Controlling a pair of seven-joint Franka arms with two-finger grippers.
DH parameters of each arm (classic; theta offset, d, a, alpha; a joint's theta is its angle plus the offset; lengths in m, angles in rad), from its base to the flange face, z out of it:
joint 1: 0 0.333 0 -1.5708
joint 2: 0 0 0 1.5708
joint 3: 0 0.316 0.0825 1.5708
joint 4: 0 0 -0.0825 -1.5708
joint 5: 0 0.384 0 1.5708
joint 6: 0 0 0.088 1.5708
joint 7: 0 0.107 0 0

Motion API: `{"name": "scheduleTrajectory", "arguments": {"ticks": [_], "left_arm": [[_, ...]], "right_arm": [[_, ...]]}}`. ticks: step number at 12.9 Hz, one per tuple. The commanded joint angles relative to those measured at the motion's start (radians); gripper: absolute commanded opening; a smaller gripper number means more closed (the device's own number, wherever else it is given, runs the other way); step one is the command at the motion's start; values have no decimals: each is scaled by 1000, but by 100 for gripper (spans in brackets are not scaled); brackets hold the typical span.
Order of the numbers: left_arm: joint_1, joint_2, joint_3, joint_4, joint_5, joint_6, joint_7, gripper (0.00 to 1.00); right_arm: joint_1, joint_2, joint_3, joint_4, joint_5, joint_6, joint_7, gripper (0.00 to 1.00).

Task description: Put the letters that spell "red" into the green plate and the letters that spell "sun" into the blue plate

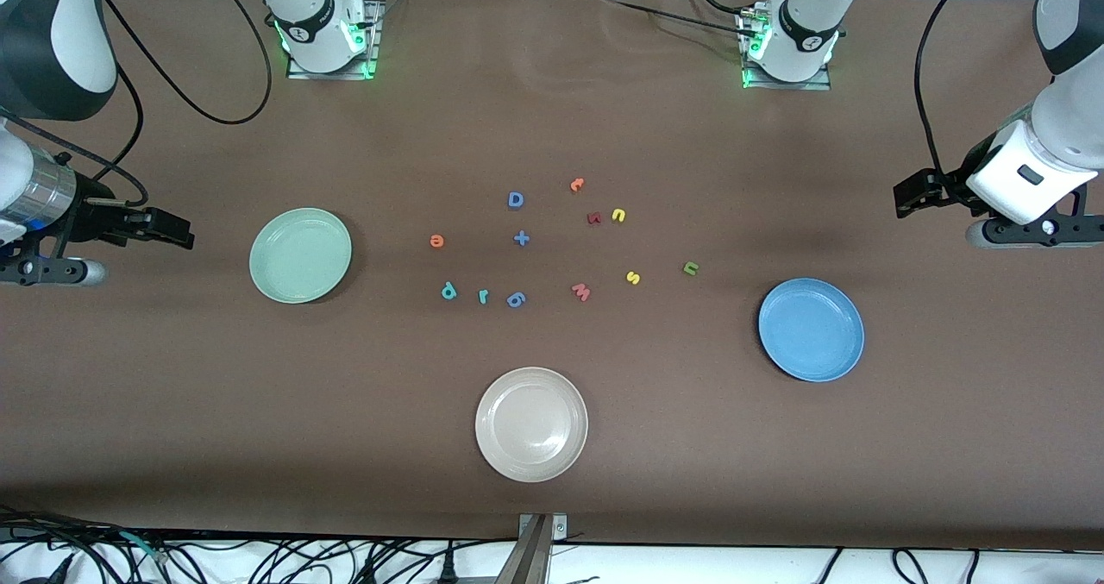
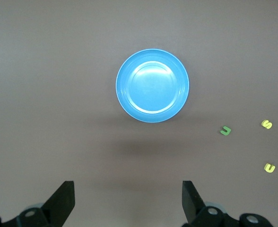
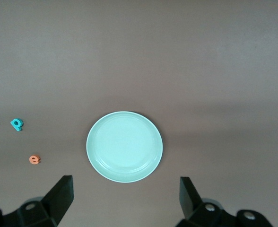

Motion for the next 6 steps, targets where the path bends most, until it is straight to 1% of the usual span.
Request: {"name": "scheduleTrajectory", "arguments": {"ticks": [1,6], "left_arm": [[2,3,-1,0,15,8,-8,100],[-5,14,-1,0,13,8,-10,100]], "right_arm": [[-17,-3,16,6,14,-12,8,99],[-19,-1,15,12,14,-10,2,99]]}}
